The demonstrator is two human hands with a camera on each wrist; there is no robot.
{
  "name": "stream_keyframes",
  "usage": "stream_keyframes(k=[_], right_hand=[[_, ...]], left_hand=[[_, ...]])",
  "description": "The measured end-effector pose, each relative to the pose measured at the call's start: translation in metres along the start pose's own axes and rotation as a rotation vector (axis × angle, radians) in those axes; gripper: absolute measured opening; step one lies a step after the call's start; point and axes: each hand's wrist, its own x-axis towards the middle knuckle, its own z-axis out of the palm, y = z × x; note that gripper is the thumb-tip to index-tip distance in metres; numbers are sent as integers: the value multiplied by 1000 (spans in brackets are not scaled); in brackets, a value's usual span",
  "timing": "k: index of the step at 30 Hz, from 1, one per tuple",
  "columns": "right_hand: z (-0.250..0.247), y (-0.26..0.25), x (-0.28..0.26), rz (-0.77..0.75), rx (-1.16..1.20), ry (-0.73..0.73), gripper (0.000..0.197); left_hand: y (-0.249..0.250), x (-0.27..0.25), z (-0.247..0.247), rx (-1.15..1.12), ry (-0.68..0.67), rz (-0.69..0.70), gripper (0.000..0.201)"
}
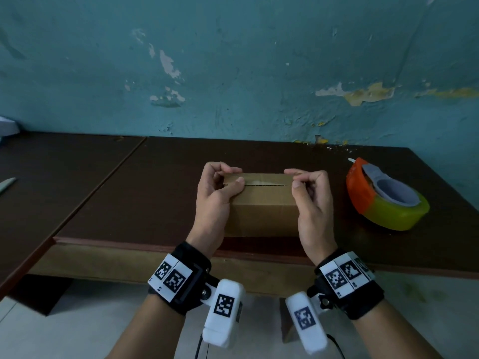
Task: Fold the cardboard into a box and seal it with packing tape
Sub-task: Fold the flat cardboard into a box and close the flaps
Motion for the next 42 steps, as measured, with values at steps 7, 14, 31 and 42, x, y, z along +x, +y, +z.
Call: stream_keyframes(k=[7, 14, 31, 42], right_hand=[[0, -3, 6, 12, 50, 40, 6], [3, -2, 6, 5, 61, 70, 13], [0, 0, 6, 8, 9, 67, 10], [2, -4, 0, 37, -116, 159, 29]], left_hand=[[-2, -5, 4, 48, 34, 23, 13], [-3, -9, 5, 108, 44, 69, 24], [-8, -11, 2, -83, 49, 13, 45], [-9, -6, 4, 67, 40, 110, 15]])
